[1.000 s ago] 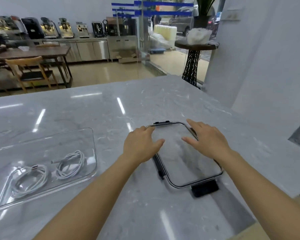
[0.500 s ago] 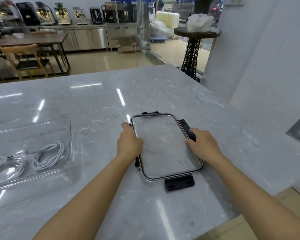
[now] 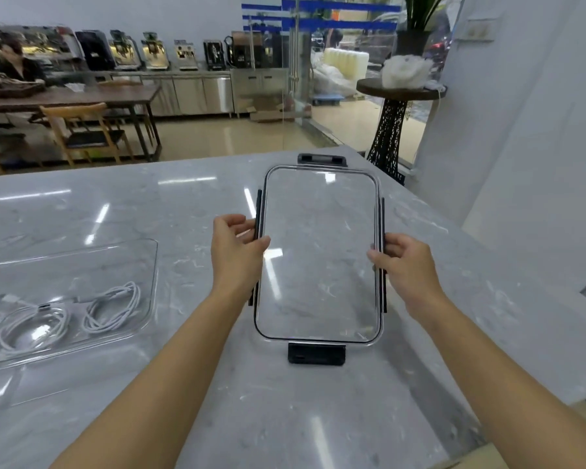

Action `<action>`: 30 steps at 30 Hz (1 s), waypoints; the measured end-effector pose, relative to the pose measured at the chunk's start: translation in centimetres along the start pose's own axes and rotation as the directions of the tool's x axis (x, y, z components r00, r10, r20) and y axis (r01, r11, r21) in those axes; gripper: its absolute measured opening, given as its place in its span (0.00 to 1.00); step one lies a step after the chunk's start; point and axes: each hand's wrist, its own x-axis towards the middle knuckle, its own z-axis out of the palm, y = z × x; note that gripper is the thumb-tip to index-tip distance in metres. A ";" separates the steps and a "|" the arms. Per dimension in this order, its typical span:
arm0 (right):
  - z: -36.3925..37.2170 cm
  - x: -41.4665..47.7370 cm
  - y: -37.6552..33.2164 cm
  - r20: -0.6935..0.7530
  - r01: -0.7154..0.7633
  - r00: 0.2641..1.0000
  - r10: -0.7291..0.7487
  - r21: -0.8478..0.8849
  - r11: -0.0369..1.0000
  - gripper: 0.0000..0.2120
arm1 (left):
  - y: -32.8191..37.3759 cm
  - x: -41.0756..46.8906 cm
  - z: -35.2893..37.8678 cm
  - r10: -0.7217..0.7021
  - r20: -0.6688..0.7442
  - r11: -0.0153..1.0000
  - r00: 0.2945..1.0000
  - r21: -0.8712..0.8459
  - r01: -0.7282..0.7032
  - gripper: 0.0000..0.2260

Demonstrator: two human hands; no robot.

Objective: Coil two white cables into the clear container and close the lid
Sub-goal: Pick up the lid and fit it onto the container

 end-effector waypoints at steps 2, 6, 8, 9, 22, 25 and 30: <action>0.2 0.2 -1.3 -0.061 0.106 0.993 -0.102 0.071 0.992 0.12 | 1.7 0.6 -0.3 0.065 0.009 0.998 0.998 0.013 -0.066 0.16; 0.7 0.4 -3.5 -0.113 0.295 0.953 -0.280 0.148 0.944 0.18 | 4.4 1.1 -1.4 -0.051 -0.049 0.993 0.997 -0.111 0.046 0.12; 0.8 0.4 -4.2 -0.096 0.365 0.931 -0.352 0.187 0.912 0.22 | 5.0 1.5 -2.7 -0.226 0.007 0.932 0.974 -0.289 0.218 0.09; 0.8 0.4 -4.4 -0.093 0.390 0.921 -0.379 0.204 0.898 0.25 | 5.2 1.6 -3.4 -0.289 0.063 0.890 0.955 -0.350 0.293 0.12; 5.2 -1.7 -4.3 0.120 0.857 0.486 -0.866 -0.259 0.445 0.20 | 4.5 2.2 -9.6 -0.422 0.227 0.662 0.878 -0.584 0.470 0.18; 5.8 -2.2 -4.4 0.230 0.866 0.498 -0.836 -0.189 0.463 0.23 | 4.1 2.4 -11.7 -0.354 0.169 0.705 0.920 -0.598 0.381 0.19; 7.5 -1.5 -6.2 -0.084 0.354 0.935 -0.344 0.154 0.923 0.10 | 4.1 2.7 -15.4 -0.281 0.126 0.719 0.951 -0.629 0.296 0.21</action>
